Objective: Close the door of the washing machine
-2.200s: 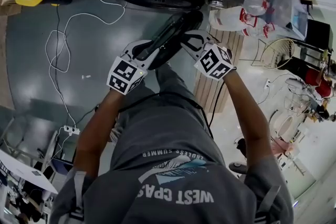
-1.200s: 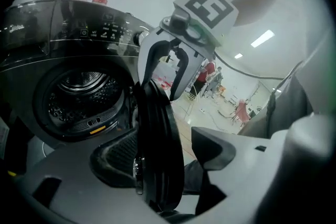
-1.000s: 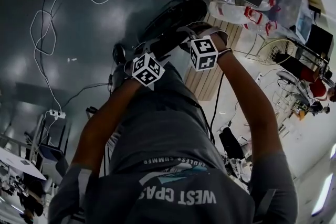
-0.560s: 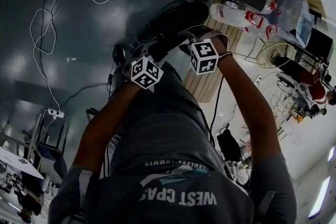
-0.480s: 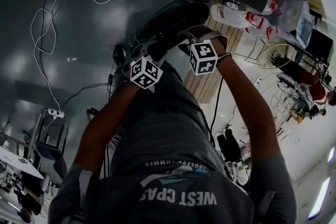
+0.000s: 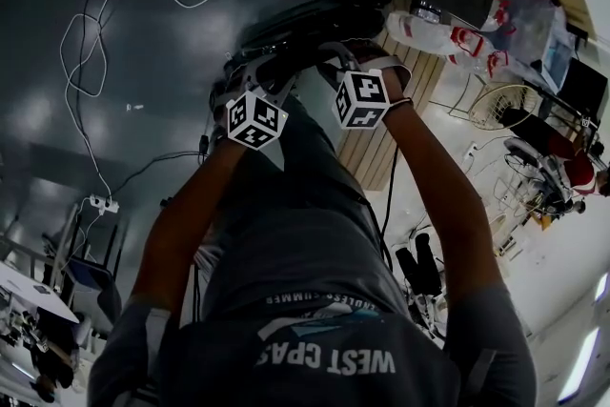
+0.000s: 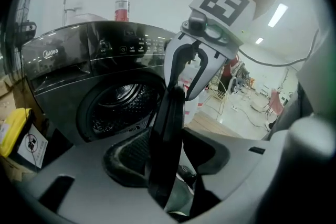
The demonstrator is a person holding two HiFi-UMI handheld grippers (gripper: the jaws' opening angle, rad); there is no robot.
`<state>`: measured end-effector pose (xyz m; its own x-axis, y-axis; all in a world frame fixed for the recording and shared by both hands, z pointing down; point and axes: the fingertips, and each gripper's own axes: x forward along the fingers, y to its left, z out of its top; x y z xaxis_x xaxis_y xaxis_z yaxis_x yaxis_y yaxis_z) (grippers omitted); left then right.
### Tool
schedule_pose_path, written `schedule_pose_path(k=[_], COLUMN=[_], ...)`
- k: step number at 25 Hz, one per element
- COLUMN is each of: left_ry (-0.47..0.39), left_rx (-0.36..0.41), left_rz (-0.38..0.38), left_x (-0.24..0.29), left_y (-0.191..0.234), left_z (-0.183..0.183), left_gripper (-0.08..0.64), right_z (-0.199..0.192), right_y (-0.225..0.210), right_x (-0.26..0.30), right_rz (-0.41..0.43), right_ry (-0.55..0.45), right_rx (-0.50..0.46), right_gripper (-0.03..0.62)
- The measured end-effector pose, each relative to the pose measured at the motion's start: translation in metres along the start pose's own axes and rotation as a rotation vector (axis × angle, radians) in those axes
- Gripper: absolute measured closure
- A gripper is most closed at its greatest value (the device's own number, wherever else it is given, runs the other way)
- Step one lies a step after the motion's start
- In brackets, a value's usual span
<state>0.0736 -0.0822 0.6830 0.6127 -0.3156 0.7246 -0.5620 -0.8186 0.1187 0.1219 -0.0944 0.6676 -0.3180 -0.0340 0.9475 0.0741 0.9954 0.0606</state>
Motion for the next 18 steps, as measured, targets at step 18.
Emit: schedule_pose_path(k=[18], left_ry=[-0.03], left_rx=[0.064], left_rz=[0.164], left_x=[0.009], left_y=[0.091], left_z=[0.029], left_gripper=[0.37], right_z=[0.012], right_y=[-0.08], right_x=[0.013], right_rz=[-0.268], right_ry=[-0.007], right_rx=[0.276], right_gripper=[0.43])
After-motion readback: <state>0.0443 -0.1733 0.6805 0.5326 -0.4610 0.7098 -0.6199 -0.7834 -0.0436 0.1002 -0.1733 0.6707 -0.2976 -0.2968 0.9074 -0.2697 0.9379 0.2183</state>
